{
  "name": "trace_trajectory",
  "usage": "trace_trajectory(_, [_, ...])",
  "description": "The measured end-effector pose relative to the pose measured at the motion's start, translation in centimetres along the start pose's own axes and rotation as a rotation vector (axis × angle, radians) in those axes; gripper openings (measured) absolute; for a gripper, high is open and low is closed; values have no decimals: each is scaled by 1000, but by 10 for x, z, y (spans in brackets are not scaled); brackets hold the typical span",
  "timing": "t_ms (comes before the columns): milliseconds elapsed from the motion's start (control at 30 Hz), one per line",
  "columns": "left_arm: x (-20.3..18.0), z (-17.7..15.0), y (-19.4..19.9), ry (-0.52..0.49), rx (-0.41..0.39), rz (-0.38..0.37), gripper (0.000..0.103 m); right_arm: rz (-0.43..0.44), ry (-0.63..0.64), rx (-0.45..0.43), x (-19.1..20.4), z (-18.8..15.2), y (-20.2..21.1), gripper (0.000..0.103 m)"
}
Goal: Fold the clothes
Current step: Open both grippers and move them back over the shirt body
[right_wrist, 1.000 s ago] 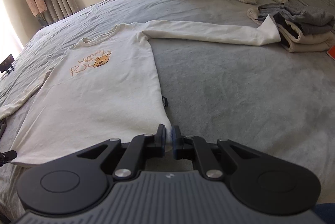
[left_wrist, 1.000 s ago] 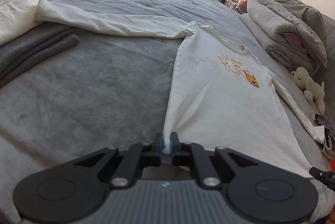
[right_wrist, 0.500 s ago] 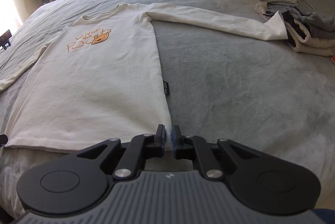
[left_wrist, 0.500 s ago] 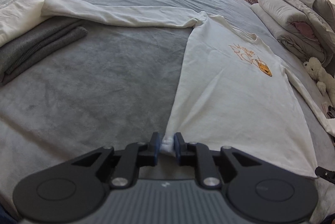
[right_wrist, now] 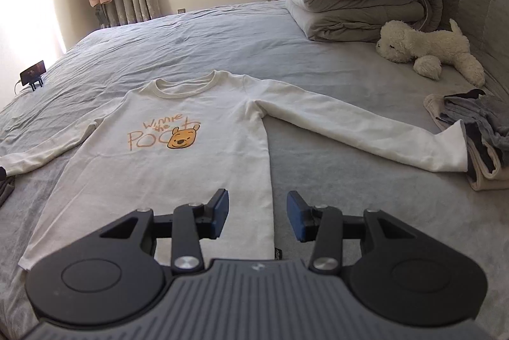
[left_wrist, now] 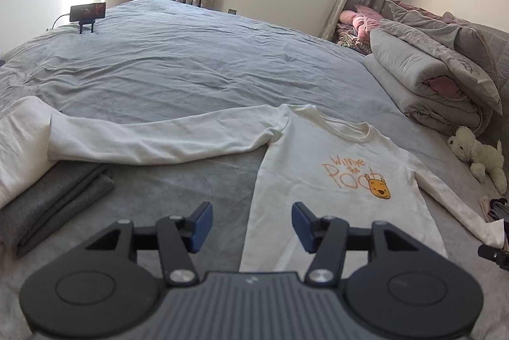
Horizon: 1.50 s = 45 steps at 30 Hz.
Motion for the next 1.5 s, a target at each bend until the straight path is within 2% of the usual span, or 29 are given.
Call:
trace_trajectory(133, [-26,25,-11,-57,-37,-43,74,21,22,-27,5,29,-17,45])
trace_trajectory(200, [-35,33,-27,-67,-39,-65,84,24,48,-47,10,41,-25,45])
trace_trajectory(300, [-44,33,-63,-98,-14,-70,88,54,69,-68,18,50,-40,49])
trace_trajectory(367, [-47,31,-85,-111,5,-65,89,79,74,-66,24,49,-55,53])
trace_trajectory(500, [-40,5,-125,-112,71,-42,89,91,84,-18,32,31,-88,53])
trace_trajectory(567, [-37,-10,-139,-116,141,-31,89,92,89,32,37,16,-104,53])
trace_trajectory(633, [-34,-18,-143,-139,144,-11,90,100,140,64,49,4,-112,53])
trace_trajectory(733, [-33,-27,-144,-170,120,18,92,98,202,53,63,-6,-113,53])
trace_trajectory(900, [-35,-32,-143,-196,103,41,95,75,190,105,61,-16,-124,55])
trace_trajectory(1067, [-33,-32,-144,-191,106,38,96,70,175,135,59,-18,-125,65])
trace_trajectory(1300, [-28,-37,-140,-174,112,46,97,76,180,177,53,-19,-124,66])
trace_trajectory(1500, [-24,-42,-134,-170,112,60,97,84,139,213,27,-14,-120,66])
Point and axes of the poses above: each gripper's, at about its wrist camera, not at the fingertips, and y roughly against the way its jaws point, x to its left, z to its top, the point moved 5 cm from there along -y, roughly the way its jaws point, and after that the axes turned 5 degrees about -y, right-handed, at the moved point
